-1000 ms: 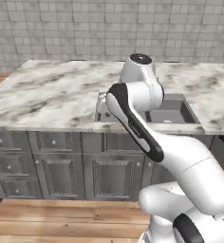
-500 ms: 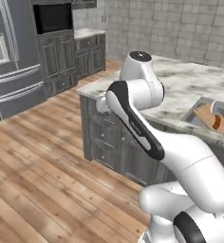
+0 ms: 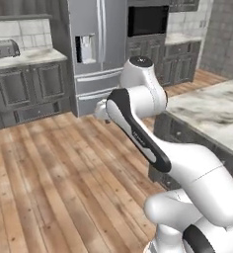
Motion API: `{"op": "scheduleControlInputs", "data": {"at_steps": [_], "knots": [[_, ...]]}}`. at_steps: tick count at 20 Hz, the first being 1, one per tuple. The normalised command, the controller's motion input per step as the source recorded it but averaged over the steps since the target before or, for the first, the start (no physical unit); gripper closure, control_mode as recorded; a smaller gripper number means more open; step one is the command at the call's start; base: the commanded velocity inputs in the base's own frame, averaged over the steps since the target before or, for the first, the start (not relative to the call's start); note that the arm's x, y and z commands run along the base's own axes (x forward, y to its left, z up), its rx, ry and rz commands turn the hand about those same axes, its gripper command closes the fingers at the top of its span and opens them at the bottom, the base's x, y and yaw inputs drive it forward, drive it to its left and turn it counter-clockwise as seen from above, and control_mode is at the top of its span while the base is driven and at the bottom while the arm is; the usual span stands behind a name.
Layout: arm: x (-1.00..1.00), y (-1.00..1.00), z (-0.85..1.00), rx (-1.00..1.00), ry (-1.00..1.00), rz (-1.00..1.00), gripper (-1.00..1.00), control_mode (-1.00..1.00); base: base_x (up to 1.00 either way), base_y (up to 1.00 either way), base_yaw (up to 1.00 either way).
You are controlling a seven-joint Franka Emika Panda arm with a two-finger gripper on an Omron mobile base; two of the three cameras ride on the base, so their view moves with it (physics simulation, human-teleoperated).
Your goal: Move the cutting board and knife to the sink. Then move spray from the cabinet to the counter.
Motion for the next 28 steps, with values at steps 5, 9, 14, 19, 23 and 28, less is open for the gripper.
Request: {"op": "scheduleControlInputs", "data": {"at_steps": [5,9,14,19,23,28], "knots": [[0.00,0.00,0.00,0.00,0.00,0.00,-1.00,1.00,1.00,0.04,0.27],[0.00,0.00,0.00,0.00,0.00,0.00,-1.00,1.00,1.00,0.04,0.07],[0.00,0.00,0.00,0.00,0.00,0.00,-1.00,1.00,1.00,0.01,0.00],[0.00,0.00,0.00,0.00,0.00,0.00,-1.00,1.00,1.00,0.07,0.00],[0.00,0.00,0.00,0.00,0.00,0.00,-1.00,1.00,1.00,0.12,0.03],[0.00,0.00,0.00,0.00,0.00,0.00,-1.00,1.00,1.00,0.01,0.11]]}}
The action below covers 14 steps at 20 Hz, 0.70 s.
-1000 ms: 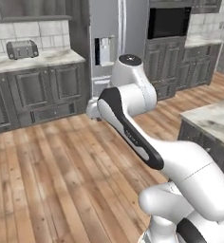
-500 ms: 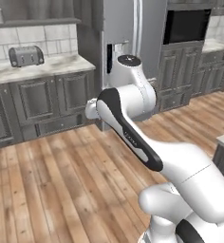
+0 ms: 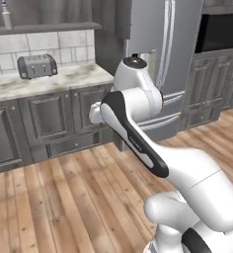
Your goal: Move the cutting board and knife to the sink. Then move spray from the cabinet to the counter.
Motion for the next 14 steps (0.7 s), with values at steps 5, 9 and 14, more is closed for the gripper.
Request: {"op": "scheduleControlInputs", "data": {"at_steps": [5,9,14], "knots": [[0.00,0.00,0.00,0.00,0.00,0.00,-1.00,1.00,1.00,0.00,0.16],[0.00,0.00,0.00,0.00,0.00,0.00,-1.00,1.00,1.00,0.00,0.17],[0.00,0.00,0.00,0.00,0.00,0.00,-1.00,1.00,1.00,0.00,0.16]]}}
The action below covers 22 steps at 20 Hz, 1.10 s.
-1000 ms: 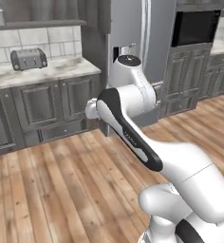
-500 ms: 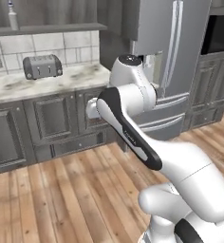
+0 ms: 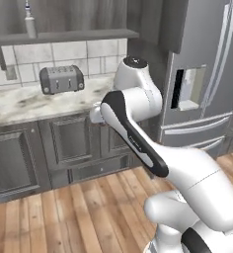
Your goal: Move the cutting board and knife to the sink. Then move spray from the cabinet to the counter.
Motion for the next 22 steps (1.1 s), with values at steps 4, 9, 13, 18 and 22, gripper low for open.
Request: {"op": "scheduleControlInputs", "data": {"at_steps": [4,9,13,18,22], "knots": [[0.00,0.00,0.00,0.00,0.00,0.00,-1.00,1.00,1.00,0.00,0.14],[0.00,0.00,0.00,0.00,0.00,0.00,-1.00,1.00,1.00,-0.03,0.10],[0.00,0.00,0.00,0.00,0.00,0.00,-1.00,1.00,1.00,0.00,0.08],[0.00,0.00,0.00,0.00,0.00,0.00,-1.00,1.00,1.00,0.00,0.08],[0.00,0.00,0.00,0.00,0.00,0.00,-1.00,1.00,1.00,0.00,0.10]]}}
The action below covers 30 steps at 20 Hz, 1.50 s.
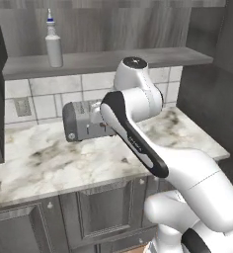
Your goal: Move the cutting board and knife to the sink. Then move spray from the cabinet to the counter.
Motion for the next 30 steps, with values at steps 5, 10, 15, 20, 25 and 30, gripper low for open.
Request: {"op": "scheduleControlInputs", "data": {"at_steps": [5,10,15,20,25,30], "knots": [[0.00,0.00,0.00,0.00,0.00,0.00,-1.00,1.00,1.00,0.00,0.12],[0.00,0.00,0.00,0.00,0.00,0.00,-1.00,1.00,1.00,0.02,0.12],[0.00,0.00,0.00,0.00,0.00,0.00,-1.00,1.00,0.81,0.11,0.13],[-0.28,0.01,0.48,0.00,-0.15,0.13,-1.00,-1.00,0.00,0.00,0.00],[-0.72,0.00,0.97,0.01,-0.35,0.08,-1.00,-1.00,0.00,0.00,0.00],[-0.26,0.00,0.94,0.00,-0.29,0.00,-1.00,-1.00,0.00,0.00,0.00]]}}
